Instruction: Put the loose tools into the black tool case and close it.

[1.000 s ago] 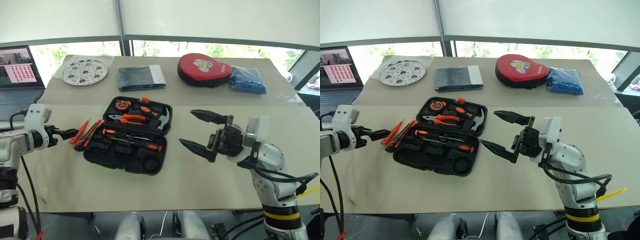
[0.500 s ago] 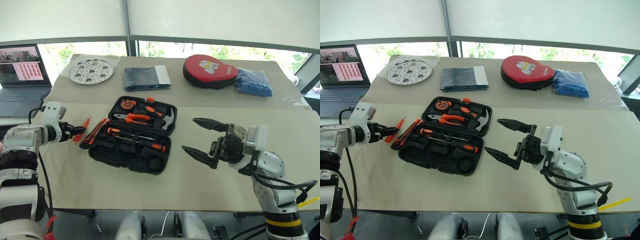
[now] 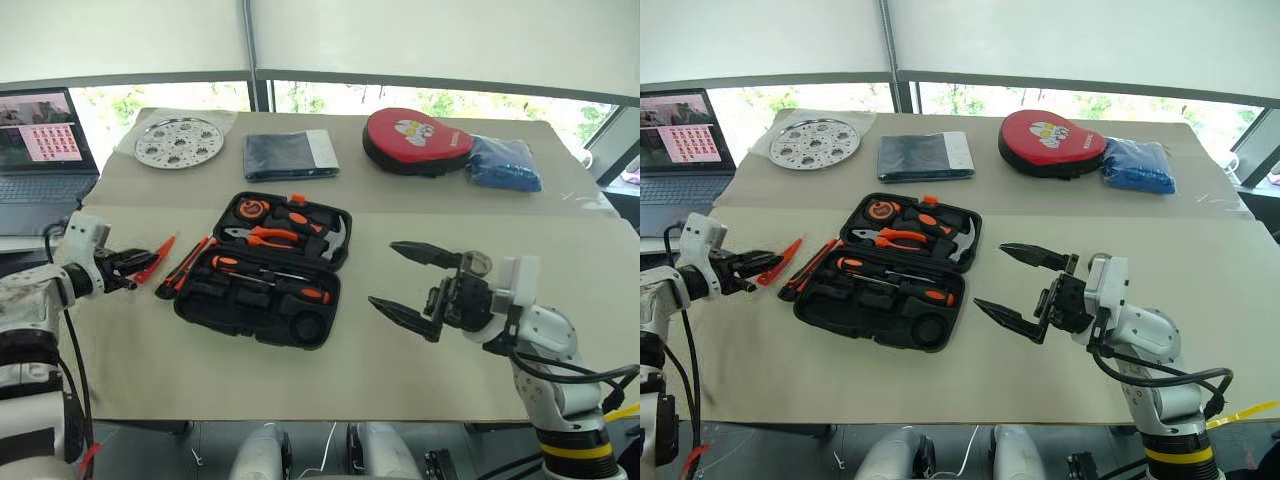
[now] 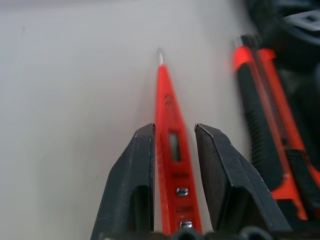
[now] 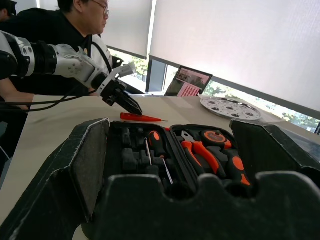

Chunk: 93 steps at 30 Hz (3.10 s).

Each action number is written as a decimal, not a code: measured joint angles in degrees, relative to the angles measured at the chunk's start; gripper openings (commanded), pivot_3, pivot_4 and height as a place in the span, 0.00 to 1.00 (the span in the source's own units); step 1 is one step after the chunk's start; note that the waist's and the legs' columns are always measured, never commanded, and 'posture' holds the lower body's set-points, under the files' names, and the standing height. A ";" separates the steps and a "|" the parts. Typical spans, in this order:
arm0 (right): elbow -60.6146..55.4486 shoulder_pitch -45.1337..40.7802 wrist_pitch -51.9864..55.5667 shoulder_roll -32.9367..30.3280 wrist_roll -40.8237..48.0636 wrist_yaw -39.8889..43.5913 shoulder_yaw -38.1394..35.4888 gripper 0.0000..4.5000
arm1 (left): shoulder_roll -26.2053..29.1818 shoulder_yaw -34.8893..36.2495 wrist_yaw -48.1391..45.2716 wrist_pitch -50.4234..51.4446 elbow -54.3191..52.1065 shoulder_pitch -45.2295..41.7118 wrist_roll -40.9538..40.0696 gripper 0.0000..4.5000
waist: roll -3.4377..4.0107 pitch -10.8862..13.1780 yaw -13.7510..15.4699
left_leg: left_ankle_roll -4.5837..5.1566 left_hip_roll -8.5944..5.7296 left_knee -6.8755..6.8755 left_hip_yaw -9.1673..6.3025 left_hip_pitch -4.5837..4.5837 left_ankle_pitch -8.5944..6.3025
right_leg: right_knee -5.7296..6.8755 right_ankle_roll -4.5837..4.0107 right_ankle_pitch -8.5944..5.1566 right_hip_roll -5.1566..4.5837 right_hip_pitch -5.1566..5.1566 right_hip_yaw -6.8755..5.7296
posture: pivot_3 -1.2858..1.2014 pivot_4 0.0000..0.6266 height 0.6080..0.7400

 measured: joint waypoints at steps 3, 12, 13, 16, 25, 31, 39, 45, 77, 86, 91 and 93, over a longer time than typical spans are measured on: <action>-0.70 2.14 0.63 -2.86 0.70 0.84 -1.51 1.00 | 1.69 -3.26 -14.96 -5.89 -13.75 -1.95 -2.76 0.30 | -0.11 0.06 0.93 | 0.14 -0.02 0.34 -0.02 -0.27 -0.09 | -0.05 0.00 0.00 -0.08 0.03 -0.23 | 0.52 0.24 1.00; -2.10 3.73 1.32 -3.79 0.82 0.82 -1.60 1.00 | -3.30 -14.82 -23.38 -11.50 -21.81 -4.31 0.64 0.30 | 0.02 0.03 -0.39 | 0.53 -0.08 0.35 0.06 0.01 -0.31 | 0.02 0.16 0.05 0.15 0.09 0.28 | 0.52 0.24 1.00; -2.45 3.83 1.43 -3.80 0.82 0.64 -1.60 1.00 | -3.39 -14.79 -23.08 -11.52 -21.90 -4.31 0.63 0.30 | 0.01 0.03 -0.49 | 0.53 -0.07 0.35 0.05 0.00 -0.31 | 0.02 0.17 0.05 0.15 0.08 0.28 | 0.52 0.24 1.00; -3.34 4.62 1.74 -3.79 0.81 -0.02 -1.58 1.00 | -3.28 -11.95 -19.45 -6.75 -22.38 -3.39 -0.81 0.30 | 0.02 0.03 -0.70 | 0.53 -0.02 0.35 0.04 0.02 -0.30 | 0.03 0.17 0.05 0.14 0.07 0.31 | 0.52 0.24 1.00; -4.17 2.10 1.89 -1.23 0.57 -1.26 -0.10 1.00 | -1.54 8.70 -0.19 3.18 -23.89 14.67 -4.56 0.95 | -0.01 0.06 -1.41 | 0.49 0.14 0.33 0.04 0.02 -0.28 | 0.05 0.22 0.03 0.02 0.04 0.33 | 0.52 0.24 1.00; -3.14 0.12 0.72 0.62 -0.15 -1.24 1.45 1.00 | -6.06 28.75 9.40 3.48 -27.21 36.38 -7.22 0.95 | -0.04 0.07 -1.53 | 0.31 0.17 0.21 0.18 0.11 -0.26 | -0.05 0.22 0.02 -0.06 0.02 0.34 | 0.52 0.24 1.00; -2.10 -0.18 -0.59 1.51 -0.72 -0.57 2.03 1.00 | -7.73 31.53 14.99 8.45 -32.39 41.16 -9.62 0.95 | -0.23 0.02 0.75 | 0.51 0.06 0.23 -0.05 0.14 -0.32 | 0.02 0.03 0.14 -0.39 0.16 -0.11 | 0.52 0.24 1.00; -0.26 -0.47 -1.86 1.86 -1.75 -0.37 2.58 1.00 | -2.70 18.56 15.96 12.50 -28.20 26.25 -6.73 0.95 | -0.26 0.00 0.29 | 0.39 0.06 0.21 -0.14 0.13 -0.10 | 0.06 -0.09 0.23 -0.19 0.20 -0.22 | 0.52 0.24 1.00; -2.42 1.08 -1.46 -0.04 -3.67 -4.99 2.10 1.00 | -3.49 -0.94 -5.52 -4.91 5.52 -4.89 3.03 0.11 | -0.34 0.05 -0.01 | 0.14 0.04 0.35 -0.01 -0.23 0.06 | 0.00 0.00 0.19 -0.01 0.00 -0.18 | 0.52 0.24 1.00; -2.48 1.65 3.04 -5.89 0.57 -1.20 0.78 1.00 | -2.53 -13.67 -25.82 -11.85 -16.99 -5.52 3.42 0.11 | -0.31 0.05 0.05 | 0.33 -0.09 0.38 0.01 -0.13 -0.04 | -0.02 0.03 0.19 0.05 0.07 0.01 | 0.52 0.24 1.00; -3.25 2.45 6.30 -7.63 0.61 -0.02 1.61 1.00 | -5.13 -22.68 -26.86 -23.39 -12.39 -7.63 12.18 0.11 | -0.32 0.05 -0.16 | 0.62 -0.07 0.38 0.00 -0.13 -0.21 | -0.02 0.03 0.20 0.11 0.05 0.06 | 0.52 0.24 1.00; -3.94 2.84 6.83 -7.62 0.60 -0.09 1.66 1.00 | -5.18 -23.43 -26.86 -26.67 -9.57 -8.60 13.49 0.11 | -0.32 0.06 -0.24 | 0.62 -0.06 0.38 -0.01 -0.14 -0.20 | -0.02 0.04 0.20 0.11 0.04 0.04 | 0.52 0.24 1.00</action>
